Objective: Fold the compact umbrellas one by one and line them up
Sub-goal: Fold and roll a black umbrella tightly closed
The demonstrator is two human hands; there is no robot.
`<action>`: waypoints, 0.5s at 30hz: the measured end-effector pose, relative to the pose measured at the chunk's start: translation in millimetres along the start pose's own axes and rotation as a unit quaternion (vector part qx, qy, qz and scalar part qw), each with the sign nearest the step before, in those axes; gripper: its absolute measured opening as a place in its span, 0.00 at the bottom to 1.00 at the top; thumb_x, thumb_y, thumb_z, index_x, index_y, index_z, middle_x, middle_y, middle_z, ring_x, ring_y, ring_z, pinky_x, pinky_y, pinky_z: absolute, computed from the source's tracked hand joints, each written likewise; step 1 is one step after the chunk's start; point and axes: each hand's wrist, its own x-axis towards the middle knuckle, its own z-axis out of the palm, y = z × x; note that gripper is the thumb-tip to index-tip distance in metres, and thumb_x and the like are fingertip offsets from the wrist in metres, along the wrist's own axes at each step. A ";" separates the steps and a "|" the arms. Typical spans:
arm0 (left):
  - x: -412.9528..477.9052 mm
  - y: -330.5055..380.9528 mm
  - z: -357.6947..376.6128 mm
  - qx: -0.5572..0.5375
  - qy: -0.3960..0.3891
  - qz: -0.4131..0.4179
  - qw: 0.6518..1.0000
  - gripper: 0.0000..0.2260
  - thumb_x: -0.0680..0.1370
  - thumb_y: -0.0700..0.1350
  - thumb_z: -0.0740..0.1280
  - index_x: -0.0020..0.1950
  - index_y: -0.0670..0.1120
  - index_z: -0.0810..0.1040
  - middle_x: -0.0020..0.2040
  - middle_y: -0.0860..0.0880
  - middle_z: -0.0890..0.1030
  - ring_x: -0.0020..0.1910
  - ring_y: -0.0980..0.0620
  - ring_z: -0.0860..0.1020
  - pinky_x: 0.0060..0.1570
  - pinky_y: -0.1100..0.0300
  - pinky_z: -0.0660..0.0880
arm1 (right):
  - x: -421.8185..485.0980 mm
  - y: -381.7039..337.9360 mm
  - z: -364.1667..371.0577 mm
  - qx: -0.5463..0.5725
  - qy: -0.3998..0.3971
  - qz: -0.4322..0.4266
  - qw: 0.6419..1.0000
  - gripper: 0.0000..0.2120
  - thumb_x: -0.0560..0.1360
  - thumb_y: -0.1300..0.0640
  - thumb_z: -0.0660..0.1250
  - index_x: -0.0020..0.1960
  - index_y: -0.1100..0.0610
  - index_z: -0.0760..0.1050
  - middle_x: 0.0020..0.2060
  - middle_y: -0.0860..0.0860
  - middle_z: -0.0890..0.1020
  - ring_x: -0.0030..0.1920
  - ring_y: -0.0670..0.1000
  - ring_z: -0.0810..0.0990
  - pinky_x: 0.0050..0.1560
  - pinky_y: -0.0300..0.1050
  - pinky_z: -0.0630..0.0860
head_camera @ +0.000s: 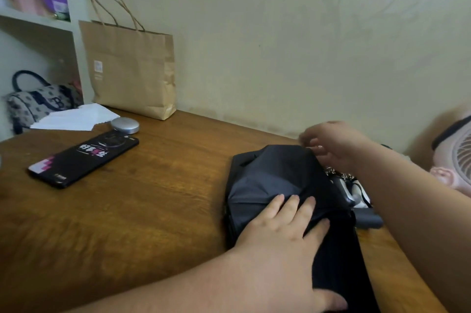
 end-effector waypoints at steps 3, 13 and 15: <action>0.8 -0.9 0.3 -0.001 -0.001 0.002 1.000 0.44 0.78 0.73 0.57 0.84 0.54 0.39 0.83 0.49 0.33 0.81 0.49 0.32 0.77 0.49 0.28 | -11.1 -8.7 -0.7 0.047 -0.032 -0.008 0.998 0.22 0.75 0.58 0.71 0.67 0.61 0.73 0.58 0.60 0.77 0.43 0.57 0.81 0.34 0.46 0.81; 0.3 -1.5 0.0 -0.004 -0.008 0.004 1.000 0.44 0.78 0.73 0.56 0.84 0.55 0.38 0.83 0.50 0.33 0.80 0.50 0.30 0.76 0.50 0.27 | -40.6 -47.3 -7.3 0.006 -0.074 0.024 0.997 0.13 0.77 0.53 0.70 0.56 0.62 0.77 0.40 0.57 0.85 0.33 0.55 0.83 0.37 0.45 0.79; 0.0 -0.4 0.2 -0.008 -0.009 0.000 1.000 0.44 0.78 0.73 0.57 0.84 0.55 0.38 0.82 0.50 0.32 0.80 0.50 0.29 0.76 0.50 0.27 | -50.5 -53.0 -13.0 -0.007 -0.075 0.010 0.997 0.11 0.77 0.55 0.70 0.56 0.62 0.79 0.48 0.56 0.87 0.40 0.55 0.84 0.42 0.46 0.80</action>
